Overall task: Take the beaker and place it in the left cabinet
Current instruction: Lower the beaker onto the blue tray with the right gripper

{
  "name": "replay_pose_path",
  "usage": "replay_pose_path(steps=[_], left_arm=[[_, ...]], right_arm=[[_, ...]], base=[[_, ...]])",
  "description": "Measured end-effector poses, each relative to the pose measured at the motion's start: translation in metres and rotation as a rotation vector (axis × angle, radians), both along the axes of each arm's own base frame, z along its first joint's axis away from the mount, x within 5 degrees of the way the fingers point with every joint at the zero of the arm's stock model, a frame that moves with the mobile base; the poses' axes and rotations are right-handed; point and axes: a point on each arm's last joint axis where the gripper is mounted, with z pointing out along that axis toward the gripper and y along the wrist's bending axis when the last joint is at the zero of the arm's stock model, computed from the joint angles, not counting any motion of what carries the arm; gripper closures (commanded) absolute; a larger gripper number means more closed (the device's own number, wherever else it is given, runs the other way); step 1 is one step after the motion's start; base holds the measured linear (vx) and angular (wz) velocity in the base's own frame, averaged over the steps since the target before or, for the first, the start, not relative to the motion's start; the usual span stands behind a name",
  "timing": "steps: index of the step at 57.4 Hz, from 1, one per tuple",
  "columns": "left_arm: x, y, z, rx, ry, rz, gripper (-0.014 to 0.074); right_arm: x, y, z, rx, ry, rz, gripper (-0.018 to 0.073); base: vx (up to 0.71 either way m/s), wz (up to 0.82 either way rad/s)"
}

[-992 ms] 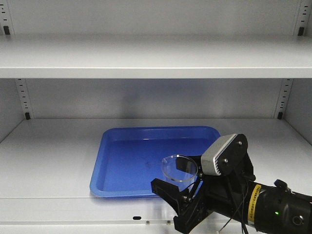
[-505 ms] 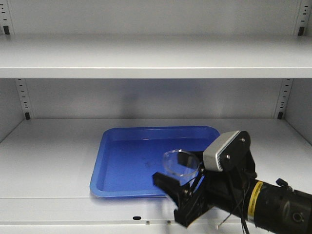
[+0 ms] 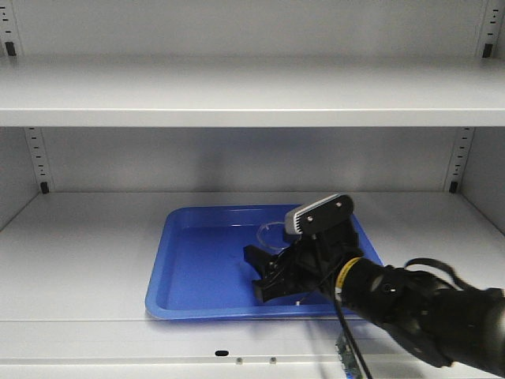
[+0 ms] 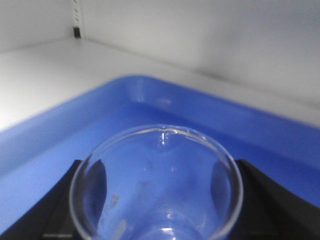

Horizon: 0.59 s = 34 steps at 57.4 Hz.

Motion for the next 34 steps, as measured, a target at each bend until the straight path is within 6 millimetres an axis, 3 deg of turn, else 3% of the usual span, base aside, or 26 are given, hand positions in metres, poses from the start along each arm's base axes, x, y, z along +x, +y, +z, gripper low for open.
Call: replay_pose_path(steps=[6,16,34], left_arm=[[0.0,0.0,0.0,0.0,0.0,0.0,0.0593],[0.0,0.0,0.0,0.0,0.0,0.0,0.0593],[0.0,0.0,0.0,0.0,0.0,0.0,0.0593]], right_arm=[[0.01,0.005,-0.014,0.007,0.02,0.001,0.0326],[0.013,0.006,-0.015,0.014,0.015,0.005,0.0274],[0.013,0.006,-0.015,0.014,0.015,0.005,0.0001]], base=[[0.0,0.0],[0.0,0.0],[0.0,0.0]])
